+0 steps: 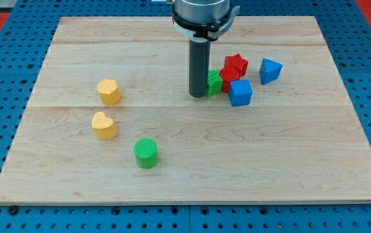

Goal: Slightly slide the green star upwards

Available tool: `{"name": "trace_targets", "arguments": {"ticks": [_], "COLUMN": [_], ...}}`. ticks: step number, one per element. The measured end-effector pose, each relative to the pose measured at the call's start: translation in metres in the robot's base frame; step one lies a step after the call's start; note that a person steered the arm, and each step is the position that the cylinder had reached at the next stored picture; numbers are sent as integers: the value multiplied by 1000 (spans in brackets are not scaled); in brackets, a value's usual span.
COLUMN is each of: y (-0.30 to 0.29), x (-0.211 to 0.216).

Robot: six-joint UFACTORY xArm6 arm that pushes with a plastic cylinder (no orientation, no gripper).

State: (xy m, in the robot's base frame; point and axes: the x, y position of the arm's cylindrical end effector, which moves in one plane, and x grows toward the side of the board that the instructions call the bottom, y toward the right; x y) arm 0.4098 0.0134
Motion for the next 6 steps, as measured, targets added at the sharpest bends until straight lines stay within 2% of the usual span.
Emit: {"name": "trace_targets", "arguments": {"ticks": [2,4,5,6], "y": [-12,-5,21,15], "x": [-17,47,24,-10]}}
